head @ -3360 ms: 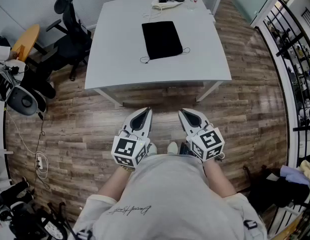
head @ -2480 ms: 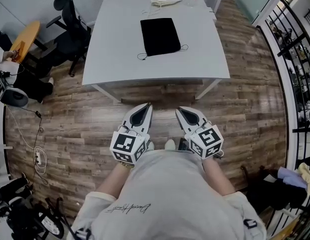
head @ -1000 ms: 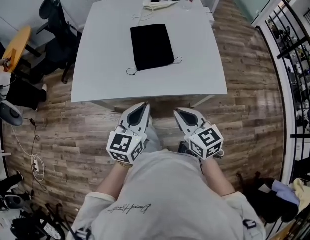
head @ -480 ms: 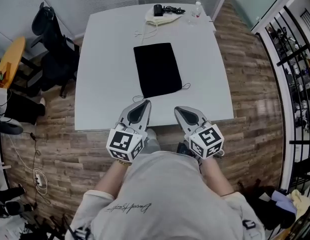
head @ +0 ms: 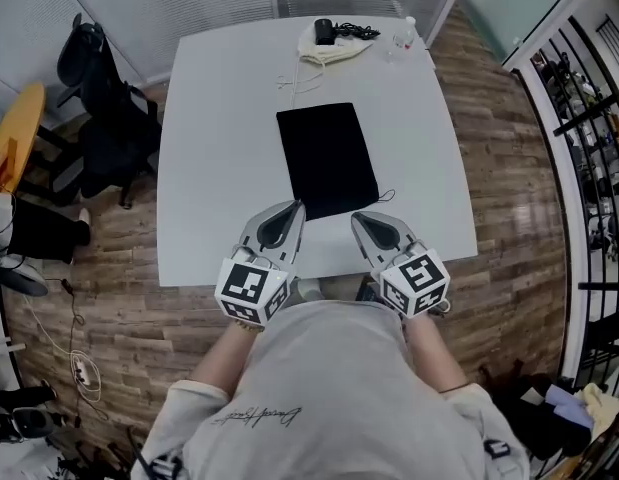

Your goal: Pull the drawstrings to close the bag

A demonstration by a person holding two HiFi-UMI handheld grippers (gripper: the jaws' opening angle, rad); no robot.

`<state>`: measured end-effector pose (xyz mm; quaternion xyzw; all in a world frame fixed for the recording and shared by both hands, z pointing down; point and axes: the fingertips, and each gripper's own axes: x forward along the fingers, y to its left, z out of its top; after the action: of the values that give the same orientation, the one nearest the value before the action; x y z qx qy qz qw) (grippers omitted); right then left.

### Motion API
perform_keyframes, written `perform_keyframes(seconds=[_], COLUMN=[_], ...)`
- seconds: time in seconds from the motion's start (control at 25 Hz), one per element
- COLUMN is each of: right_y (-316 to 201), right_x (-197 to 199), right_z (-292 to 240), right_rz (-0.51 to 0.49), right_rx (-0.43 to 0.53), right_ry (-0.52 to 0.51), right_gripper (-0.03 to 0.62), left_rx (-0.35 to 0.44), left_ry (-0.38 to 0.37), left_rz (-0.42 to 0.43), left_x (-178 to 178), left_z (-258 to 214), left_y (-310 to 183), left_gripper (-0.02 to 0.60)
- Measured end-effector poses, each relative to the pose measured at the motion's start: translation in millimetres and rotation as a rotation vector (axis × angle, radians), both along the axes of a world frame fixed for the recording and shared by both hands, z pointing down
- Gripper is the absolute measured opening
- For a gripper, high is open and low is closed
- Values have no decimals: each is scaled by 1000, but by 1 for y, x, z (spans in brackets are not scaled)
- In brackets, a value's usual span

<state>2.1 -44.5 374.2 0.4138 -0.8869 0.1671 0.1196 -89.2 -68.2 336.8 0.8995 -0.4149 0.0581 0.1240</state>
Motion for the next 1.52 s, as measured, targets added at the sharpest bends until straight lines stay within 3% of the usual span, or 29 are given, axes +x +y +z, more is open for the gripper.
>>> perform_keyframes(seconds=[0.44,1.0,1.52], right_y=[-11,-27,-35], right_x=[14,37,49], right_z=[6,10,36], right_rz=[5,-72,-73], right_rx=[-28,-50,-87], right_ry=[23,59,97], right_gripper=[21,21,21], left_rx=[-33,-80,-139], left_ry=[1,-13,-74], left_rz=[1,-71,-67], left_x=[4,14,15], left_z=[8,19,46], left_y=[-6,-16,-14], left_gripper=[11,11,11])
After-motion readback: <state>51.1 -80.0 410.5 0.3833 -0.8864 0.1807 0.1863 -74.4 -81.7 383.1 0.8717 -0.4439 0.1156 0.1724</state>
